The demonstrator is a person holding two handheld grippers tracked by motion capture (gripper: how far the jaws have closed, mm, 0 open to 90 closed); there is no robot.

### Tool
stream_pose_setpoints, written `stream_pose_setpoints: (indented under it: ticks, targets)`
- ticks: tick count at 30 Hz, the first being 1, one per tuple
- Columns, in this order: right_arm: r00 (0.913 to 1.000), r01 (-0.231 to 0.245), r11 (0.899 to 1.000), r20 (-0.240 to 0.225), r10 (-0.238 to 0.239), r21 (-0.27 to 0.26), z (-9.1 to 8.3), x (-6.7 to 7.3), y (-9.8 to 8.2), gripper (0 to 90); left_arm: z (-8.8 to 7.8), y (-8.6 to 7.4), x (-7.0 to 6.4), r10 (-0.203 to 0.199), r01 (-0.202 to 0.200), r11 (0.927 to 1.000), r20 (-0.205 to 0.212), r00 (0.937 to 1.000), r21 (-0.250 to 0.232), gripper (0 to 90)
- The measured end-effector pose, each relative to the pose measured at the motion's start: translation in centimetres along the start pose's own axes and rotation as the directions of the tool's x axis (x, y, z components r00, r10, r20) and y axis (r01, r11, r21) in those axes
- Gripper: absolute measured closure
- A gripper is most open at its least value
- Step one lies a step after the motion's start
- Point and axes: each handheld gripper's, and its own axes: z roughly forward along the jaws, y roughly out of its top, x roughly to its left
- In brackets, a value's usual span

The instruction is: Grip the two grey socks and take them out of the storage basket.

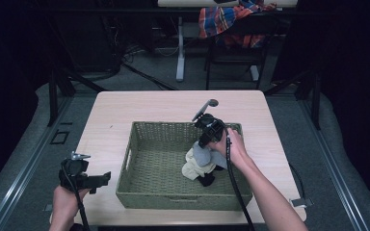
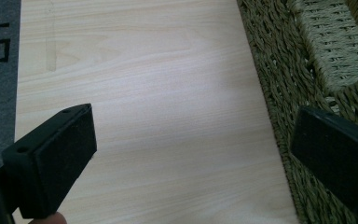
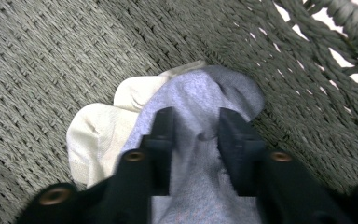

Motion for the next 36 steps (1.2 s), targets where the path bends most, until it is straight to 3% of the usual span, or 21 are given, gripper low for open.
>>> stream_pose_setpoints:
  ticks: [4, 7, 14, 24, 36]
  targets:
    - [0.9998, 0.01, 1.0, -0.015, -0.01, 0.021, 0.0, 0.0, 0.1, 84.5, 0.0, 0.0, 0.0, 0.002, -0.002, 1.0, 0.0, 1.0, 0.0, 0.6]
    - [0.9994, 0.023, 0.999, -0.027, -0.023, 0.029, -0.4, 0.1, 0.2, 85.5, 0.0, 0.0, 0.0, 0.001, -0.001, 1.0, -0.001, 1.0, -0.001, 0.6]
    - [0.9984, 0.047, 0.998, -0.035, -0.045, 0.043, -1.8, 0.6, 0.8, 85.7, 0.0, 0.0, 0.0, 0.004, -0.004, 1.0, 0.001, 1.0, -0.006, 0.6]
    - [0.9938, 0.11, 0.993, -0.022, -0.109, 0.053, -5.2, 1.2, 1.8, 85.6, 0.0, 0.0, 0.0, 0.001, -0.001, 1.0, 0.001, 1.0, -0.003, 0.6]
    - [0.9921, 0.123, 0.991, -0.033, -0.121, 0.054, -7.6, 1.3, 2.4, 85.6, 0.0, 0.0, 0.0, 0.003, -0.003, 1.0, 0.003, 1.0, 0.0, 0.6]
